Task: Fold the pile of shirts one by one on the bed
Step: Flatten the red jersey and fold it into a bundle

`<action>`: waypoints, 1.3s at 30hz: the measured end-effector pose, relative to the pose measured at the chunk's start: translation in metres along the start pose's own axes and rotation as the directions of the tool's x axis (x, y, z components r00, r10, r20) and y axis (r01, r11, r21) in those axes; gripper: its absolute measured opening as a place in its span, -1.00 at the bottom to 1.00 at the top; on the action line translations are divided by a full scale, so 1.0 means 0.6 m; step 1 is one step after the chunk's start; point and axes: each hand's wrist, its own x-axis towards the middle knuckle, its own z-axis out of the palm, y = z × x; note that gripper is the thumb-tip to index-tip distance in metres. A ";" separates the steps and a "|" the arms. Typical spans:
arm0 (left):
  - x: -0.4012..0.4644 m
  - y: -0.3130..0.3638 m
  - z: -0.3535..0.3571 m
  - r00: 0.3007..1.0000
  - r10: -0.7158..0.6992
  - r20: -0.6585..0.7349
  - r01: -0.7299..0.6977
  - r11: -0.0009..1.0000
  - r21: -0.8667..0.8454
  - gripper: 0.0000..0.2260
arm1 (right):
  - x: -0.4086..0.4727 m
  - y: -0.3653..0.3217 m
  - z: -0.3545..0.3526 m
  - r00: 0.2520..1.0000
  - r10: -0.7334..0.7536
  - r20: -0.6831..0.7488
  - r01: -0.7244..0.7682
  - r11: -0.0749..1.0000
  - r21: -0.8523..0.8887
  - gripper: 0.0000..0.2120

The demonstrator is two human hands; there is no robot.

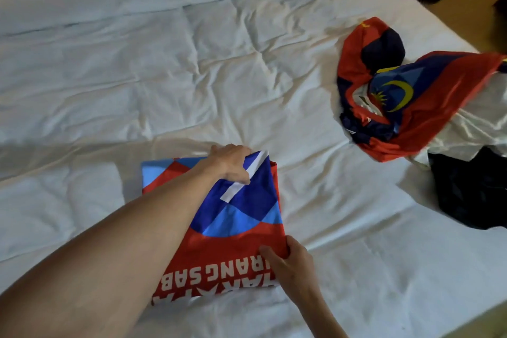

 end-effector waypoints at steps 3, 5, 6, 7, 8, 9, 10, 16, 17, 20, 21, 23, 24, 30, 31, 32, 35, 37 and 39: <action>-0.001 0.005 0.002 1.000 -0.013 0.023 0.016 0.990 -0.142 -0.77 | 0.003 0.003 -0.013 0.999 -0.032 0.007 0.032 0.999 0.001 -0.90; -0.007 0.008 -0.008 1.000 -0.008 -0.005 0.006 0.948 -0.318 -0.81 | 0.004 -0.003 -0.031 0.999 -0.045 -0.005 0.046 0.996 0.078 -0.88; -0.011 0.009 -0.018 0.999 -0.001 -0.051 -0.019 0.922 -0.387 -0.82 | 0.005 -0.010 -0.044 0.998 -0.057 -0.028 0.059 0.993 0.102 -0.88; -0.015 0.012 -0.030 0.994 0.007 -0.108 -0.054 0.897 -0.438 -0.85 | 0.005 -0.021 -0.058 0.995 -0.076 -0.065 0.084 0.989 0.126 -0.87; -0.017 0.014 -0.049 0.985 0.011 -0.175 -0.098 0.862 -0.498 -0.86 | 0.005 -0.037 -0.075 0.989 -0.105 -0.107 0.121 0.979 0.164 -0.87; -0.019 0.016 -0.070 0.973 0.015 -0.232 -0.149 0.808 -0.571 -0.85 | 0.004 -0.056 -0.095 0.979 -0.137 -0.153 0.167 0.965 0.203 -0.88; -0.022 0.018 -0.093 0.959 0.015 -0.283 -0.200 0.741 -0.641 -0.84 | 0.001 -0.079 -0.115 0.964 -0.176 -0.199 0.220 0.949 0.228 -0.88; -0.086 0.012 -0.219 0.857 -0.071 -0.510 -0.463 0.326 -0.824 -0.84 | -0.059 -0.236 -0.193 0.779 -0.532 -0.331 0.585 0.807 0.081 -0.89; -0.099 0.002 -0.224 0.849 -0.099 -0.519 -0.483 0.251 -0.839 -0.85 | -0.073 -0.254 -0.189 0.745 -0.588 -0.314 0.626 0.779 0.028 -0.90; -0.134 -0.051 -0.202 0.822 -0.122 -0.556 -0.547 0.096 -0.831 -0.79 | -0.103 -0.271 -0.145 0.683 -0.689 -0.241 0.698 0.713 -0.060 -0.95; -0.145 -0.073 -0.183 0.823 -0.110 -0.557 -0.551 0.085 -0.830 -0.76 | -0.107 -0.265 -0.120 0.660 -0.718 -0.220 0.720 0.689 -0.087 -0.94; -0.160 -0.122 -0.133 0.837 -0.114 -0.535 -0.523 0.120 -0.844 -0.70 | -0.111 -0.242 -0.061 0.629 -0.759 -0.169 0.740 0.651 -0.169 -0.91; -0.165 -0.148 -0.103 0.846 -0.133 -0.516 -0.498 0.151 -0.854 -0.66 | -0.112 -0.225 -0.026 0.640 -0.757 -0.128 0.729 0.652 -0.209 -0.88; -0.227 -0.327 0.090 0.885 -0.210 -0.414 -0.284 0.462 -0.840 -0.28 | -0.138 -0.109 0.206 0.721 -0.653 0.230 0.687 0.631 -0.361 -0.73; -0.246 -0.349 0.110 0.879 -0.226 -0.419 -0.265 0.497 -0.826 -0.25 | -0.149 -0.102 0.238 0.731 -0.626 0.271 0.681 0.645 -0.347 -0.73; -0.266 -0.368 0.126 0.874 -0.254 -0.414 -0.247 0.501 -0.829 -0.26 | -0.162 -0.102 0.267 0.738 -0.592 0.323 0.674 0.667 -0.318 -0.73; -0.313 -0.408 0.165 0.791 -0.519 -0.325 -0.130 0.377 -0.917 -0.42 | -0.191 -0.128 0.315 0.672 -0.533 0.513 0.694 0.695 -0.188 -0.68; -0.334 -0.423 0.191 0.607 -0.761 -0.229 0.000 0.288 -0.958 -0.46 | -0.176 -0.146 0.309 0.675 -0.575 0.462 0.693 0.709 -0.130 -0.70; -0.361 -0.411 0.218 0.413 -0.892 -0.181 0.073 0.230 -0.970 -0.53 | -0.126 -0.152 0.280 0.764 -0.613 0.202 0.645 0.741 -0.187 -0.72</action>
